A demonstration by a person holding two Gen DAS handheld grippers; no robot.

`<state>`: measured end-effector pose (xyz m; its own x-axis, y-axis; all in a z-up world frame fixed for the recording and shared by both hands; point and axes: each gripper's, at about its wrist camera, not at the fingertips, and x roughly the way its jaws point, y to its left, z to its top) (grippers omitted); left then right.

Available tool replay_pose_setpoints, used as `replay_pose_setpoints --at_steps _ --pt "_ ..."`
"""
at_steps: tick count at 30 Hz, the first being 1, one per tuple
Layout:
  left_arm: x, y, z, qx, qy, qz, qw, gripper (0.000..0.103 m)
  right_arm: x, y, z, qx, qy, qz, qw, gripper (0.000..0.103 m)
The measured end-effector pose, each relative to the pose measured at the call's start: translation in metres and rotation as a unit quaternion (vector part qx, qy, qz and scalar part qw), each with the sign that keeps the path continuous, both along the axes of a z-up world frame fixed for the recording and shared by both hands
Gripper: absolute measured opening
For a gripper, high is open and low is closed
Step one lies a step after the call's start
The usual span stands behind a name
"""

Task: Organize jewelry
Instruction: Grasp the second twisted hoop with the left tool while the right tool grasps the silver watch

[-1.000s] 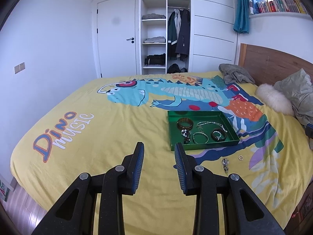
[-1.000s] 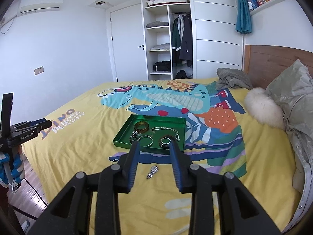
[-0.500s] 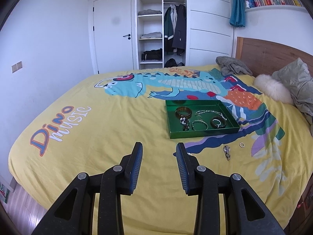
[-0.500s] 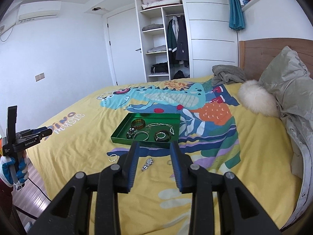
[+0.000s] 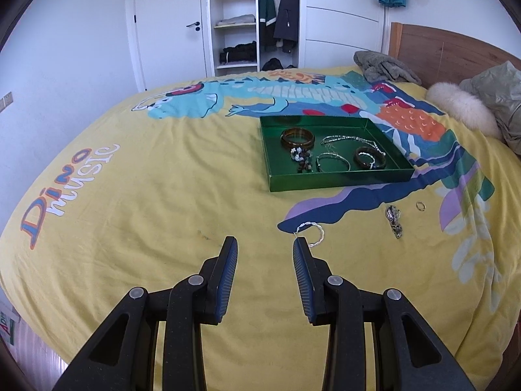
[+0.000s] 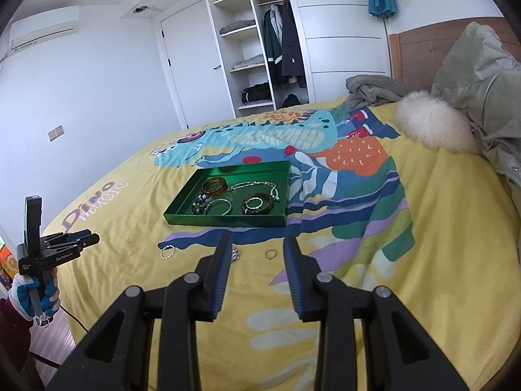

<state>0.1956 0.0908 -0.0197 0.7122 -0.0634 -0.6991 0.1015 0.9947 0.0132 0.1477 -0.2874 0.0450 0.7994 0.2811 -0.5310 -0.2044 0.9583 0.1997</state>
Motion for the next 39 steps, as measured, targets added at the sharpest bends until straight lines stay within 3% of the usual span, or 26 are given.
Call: replay_pose_setpoints --at_steps 16,24,34,39 --pt "0.075 -0.022 -0.076 -0.021 0.075 -0.048 0.9958 0.035 0.092 0.031 -0.078 0.025 0.080 0.042 0.996 0.031" --pt "0.100 -0.028 -0.094 -0.031 0.095 -0.059 0.9932 0.035 0.129 0.046 -0.111 0.044 0.120 0.064 0.990 0.031" --pt "0.116 -0.034 -0.107 -0.013 0.111 -0.064 0.9917 0.033 0.170 0.071 -0.145 0.059 0.170 0.093 0.979 0.031" --pt "0.116 -0.039 -0.110 0.008 0.114 -0.076 0.9905 0.031 0.185 0.090 -0.157 0.034 0.191 0.111 0.975 0.031"
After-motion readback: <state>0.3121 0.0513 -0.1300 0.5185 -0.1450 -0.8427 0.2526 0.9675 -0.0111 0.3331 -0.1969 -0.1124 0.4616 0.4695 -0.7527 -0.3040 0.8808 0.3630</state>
